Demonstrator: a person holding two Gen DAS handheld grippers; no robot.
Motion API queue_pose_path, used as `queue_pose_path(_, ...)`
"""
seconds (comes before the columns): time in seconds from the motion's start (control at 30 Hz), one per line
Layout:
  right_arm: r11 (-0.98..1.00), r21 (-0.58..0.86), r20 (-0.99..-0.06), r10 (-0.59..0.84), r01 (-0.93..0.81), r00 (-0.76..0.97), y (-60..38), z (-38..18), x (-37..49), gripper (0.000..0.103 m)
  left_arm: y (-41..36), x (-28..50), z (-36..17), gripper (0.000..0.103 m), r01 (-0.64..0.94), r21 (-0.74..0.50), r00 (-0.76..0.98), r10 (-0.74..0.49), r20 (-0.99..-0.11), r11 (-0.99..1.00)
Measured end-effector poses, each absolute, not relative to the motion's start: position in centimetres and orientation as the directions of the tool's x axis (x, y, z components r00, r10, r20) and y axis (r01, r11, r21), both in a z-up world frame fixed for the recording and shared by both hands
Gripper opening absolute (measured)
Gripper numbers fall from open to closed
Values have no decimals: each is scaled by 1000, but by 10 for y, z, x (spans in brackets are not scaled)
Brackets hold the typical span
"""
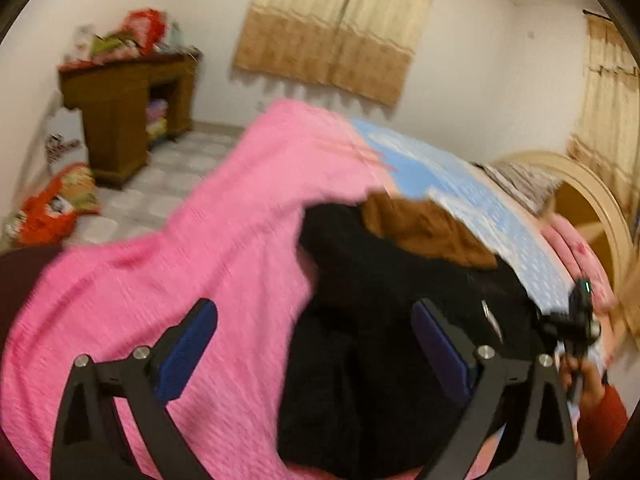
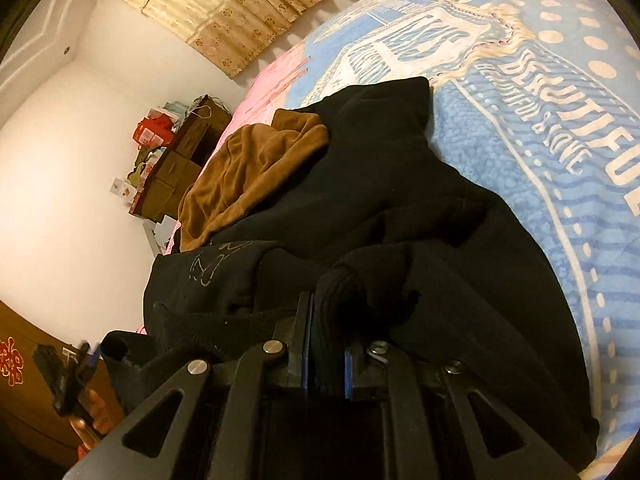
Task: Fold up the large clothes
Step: 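Fold the hem over onto the hood with both tools and release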
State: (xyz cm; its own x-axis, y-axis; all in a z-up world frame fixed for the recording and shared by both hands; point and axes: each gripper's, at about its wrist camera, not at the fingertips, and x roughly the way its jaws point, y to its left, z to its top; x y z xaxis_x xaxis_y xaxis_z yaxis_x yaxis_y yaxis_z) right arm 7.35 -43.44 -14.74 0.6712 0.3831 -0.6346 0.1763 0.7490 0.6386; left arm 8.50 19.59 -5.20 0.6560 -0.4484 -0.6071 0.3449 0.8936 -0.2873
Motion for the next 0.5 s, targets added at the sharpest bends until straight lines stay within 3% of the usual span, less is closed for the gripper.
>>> queue_pose_path(0.2,749,636,-640,378,186,669,-434,-146,73,11,142,82,-94,98,479,-306,553,-553,-623,823)
queue_pose_path(0.23,744,641,-640,384,187,665,-435,-145,73,11,134,86,-100,93,478,-302,547,-548,-633,825)
queue_pose_path(0.3,717,671,-628,414,189,659,-439,-143,73,13,122,94,-106,59,476,-311,533,-551,-641,822)
queue_pose_path(0.33,697,693,-614,435,185,659,-442,-140,72,17,118,97,-109,56,469,-310,525,-543,-656,827)
queue_pose_path(0.4,604,785,-512,504,140,696,-454,-130,61,34,116,98,-114,44,462,-308,520,-535,-665,832)
queue_pose_path(0.47,493,868,-362,544,60,758,-471,-116,44,79,119,96,-113,37,461,-295,522,-525,-672,837)
queue_pose_path(0.5,469,883,-312,534,32,786,-479,-108,36,87,122,95,-113,36,459,-298,520,-526,-673,837)
